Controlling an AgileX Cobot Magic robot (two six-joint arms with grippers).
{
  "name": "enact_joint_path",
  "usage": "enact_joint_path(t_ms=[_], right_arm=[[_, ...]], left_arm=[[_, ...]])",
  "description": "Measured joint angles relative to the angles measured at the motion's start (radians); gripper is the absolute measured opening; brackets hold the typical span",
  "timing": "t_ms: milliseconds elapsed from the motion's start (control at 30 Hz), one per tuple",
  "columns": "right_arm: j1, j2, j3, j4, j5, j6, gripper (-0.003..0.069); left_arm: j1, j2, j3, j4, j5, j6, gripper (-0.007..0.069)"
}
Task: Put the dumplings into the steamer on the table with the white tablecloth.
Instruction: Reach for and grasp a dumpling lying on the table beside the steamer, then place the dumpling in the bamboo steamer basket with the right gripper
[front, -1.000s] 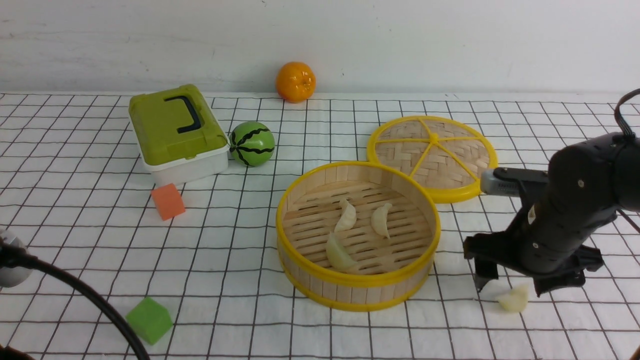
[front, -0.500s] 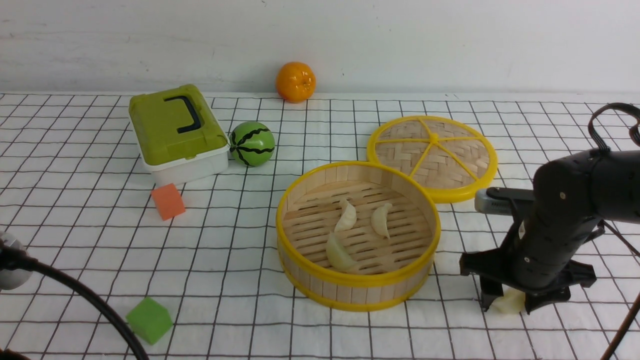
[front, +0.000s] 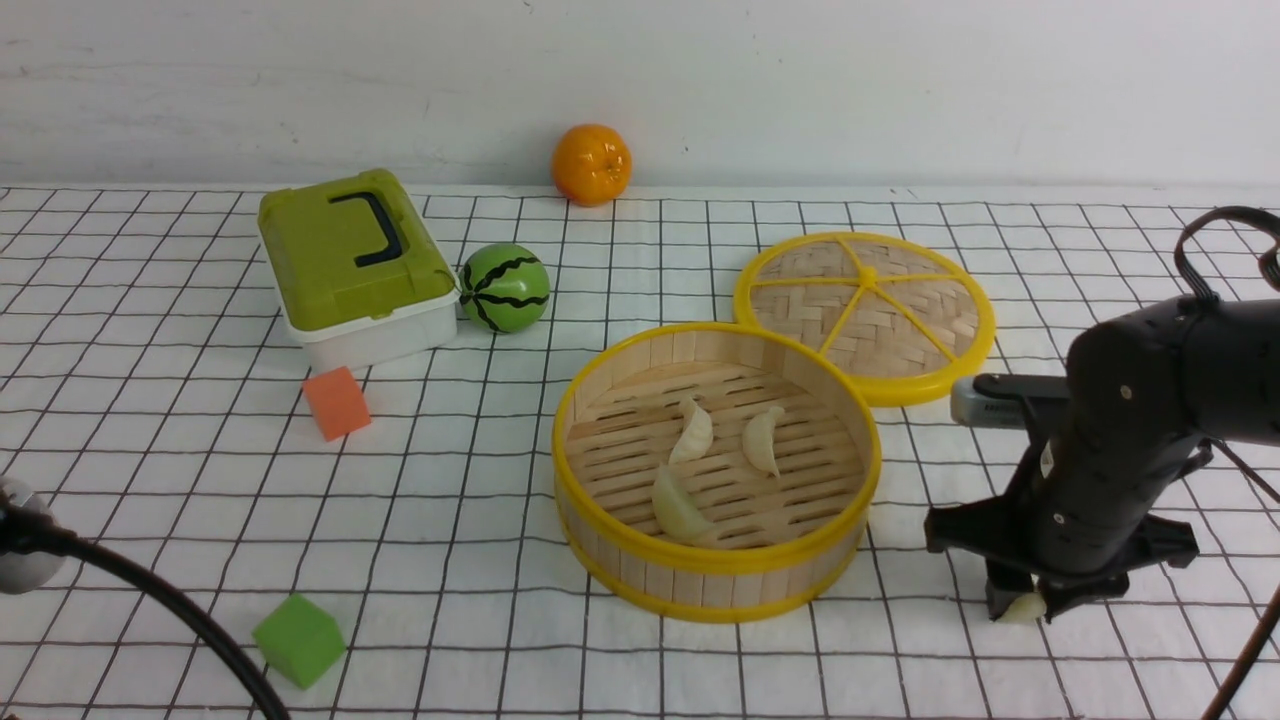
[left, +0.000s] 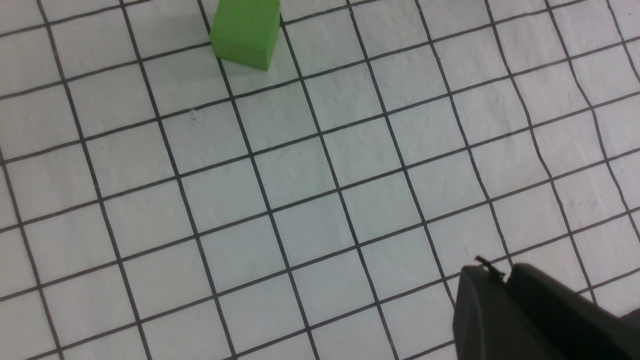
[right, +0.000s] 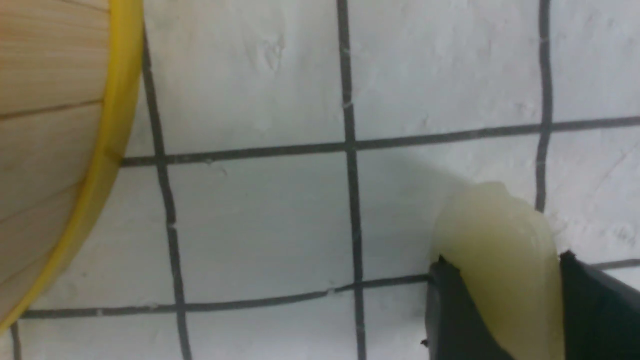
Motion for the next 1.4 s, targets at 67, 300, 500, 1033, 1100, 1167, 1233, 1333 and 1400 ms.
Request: enact_joint_path(t_ms=[67, 300, 500, 1033, 1100, 1167, 1233, 1333, 1400], right_arm=[[0.001, -0.004, -0.009, -0.012, 0.012, -0.009, 0.0239], [0.122, -0.098, -0.163, -0.017, 0.110, -0.145, 0.0239], [0.244, -0.058, -0.298, 0.025, 0.119, -0.193, 0.0239], [0.267, 0.177, -0.395, 0.103, 0.019, -0.196, 0.0244], [0.267, 0.178, -0.395, 0.103, 0.021, -0.196, 0.0281], [0.267, 0.177, -0.395, 0.106, 0.030, -0.196, 0.0330], [0.267, 0.162, -0.396, 0.112, 0.049, -0.196, 0.0385], [0.267, 0.084, -0.396, 0.115, 0.085, -0.221, 0.0427], [0.267, 0.009, -0.394, 0.118, 0.096, -0.248, 0.0413]], left_arm=[[0.000, 0.000, 0.000, -0.001, 0.006, 0.000, 0.0057], [0.000, 0.000, 0.000, -0.002, 0.003, 0.000, 0.0057], [0.000, 0.000, 0.000, -0.003, -0.018, 0.000, 0.0064], [0.000, -0.001, 0.000, 0.009, -0.022, 0.003, 0.0074], [0.000, -0.010, 0.005, 0.009, -0.040, 0.003, 0.0076], [0.000, -0.030, 0.020, 0.009, -0.065, 0.003, 0.0078], [0.000, -0.072, 0.048, 0.009, -0.092, 0.001, 0.0081], [0.000, -0.201, 0.111, 0.010, -0.107, -0.005, 0.0083], [0.000, -0.298, 0.143, 0.015, -0.106, -0.018, 0.0083]])
